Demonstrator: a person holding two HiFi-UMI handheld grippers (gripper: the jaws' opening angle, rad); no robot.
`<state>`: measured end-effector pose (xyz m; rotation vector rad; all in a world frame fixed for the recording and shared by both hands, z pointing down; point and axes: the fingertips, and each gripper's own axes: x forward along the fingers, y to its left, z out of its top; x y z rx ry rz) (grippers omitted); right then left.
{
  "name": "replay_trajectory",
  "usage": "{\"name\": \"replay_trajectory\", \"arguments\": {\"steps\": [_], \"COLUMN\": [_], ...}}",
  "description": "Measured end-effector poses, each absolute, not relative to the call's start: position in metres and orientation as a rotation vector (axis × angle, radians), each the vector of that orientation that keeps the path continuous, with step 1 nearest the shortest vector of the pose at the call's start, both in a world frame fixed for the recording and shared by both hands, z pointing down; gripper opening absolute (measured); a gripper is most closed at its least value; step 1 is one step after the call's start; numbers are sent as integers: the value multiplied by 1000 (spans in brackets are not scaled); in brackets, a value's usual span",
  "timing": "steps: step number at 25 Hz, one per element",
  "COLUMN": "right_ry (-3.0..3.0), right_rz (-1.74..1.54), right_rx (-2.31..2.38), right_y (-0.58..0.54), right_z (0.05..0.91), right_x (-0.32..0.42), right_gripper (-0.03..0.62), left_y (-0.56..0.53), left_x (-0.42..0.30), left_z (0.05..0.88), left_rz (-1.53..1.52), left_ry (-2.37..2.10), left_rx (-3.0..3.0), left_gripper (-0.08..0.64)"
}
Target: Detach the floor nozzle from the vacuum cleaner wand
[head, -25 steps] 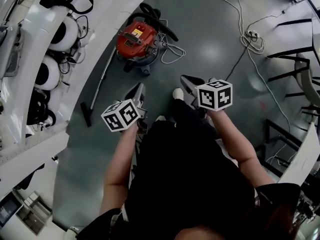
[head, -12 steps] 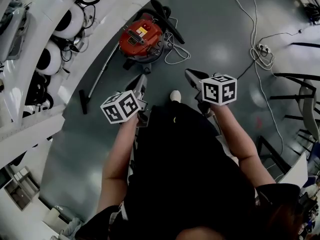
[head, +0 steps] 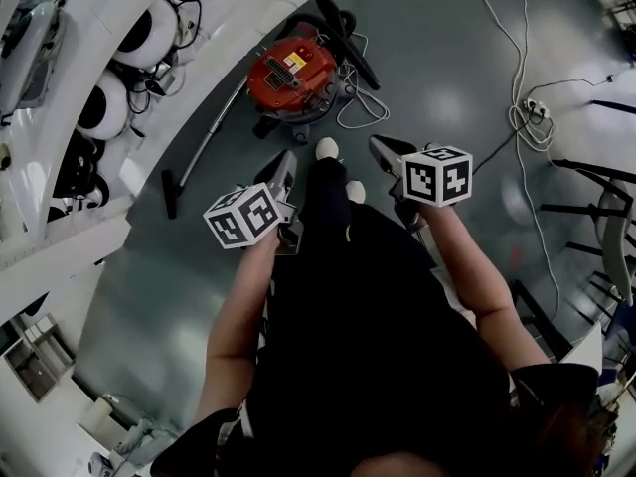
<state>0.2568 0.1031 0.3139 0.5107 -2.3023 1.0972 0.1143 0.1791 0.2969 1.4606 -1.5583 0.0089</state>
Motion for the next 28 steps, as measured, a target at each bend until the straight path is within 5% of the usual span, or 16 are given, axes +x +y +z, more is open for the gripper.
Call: {"name": "replay_trajectory", "arguments": {"steps": [28], "right_ry": [-2166], "right_rz": [960], "right_rx": [407], "right_y": [-9], "right_z": [349], "right_x": [117], "right_gripper": [-5], "left_y": [60], "left_x": [-12], "left_z": [356], "left_rz": [-57], "left_ry": [-1471], "left_rx": [1374], "left_gripper": [9]}}
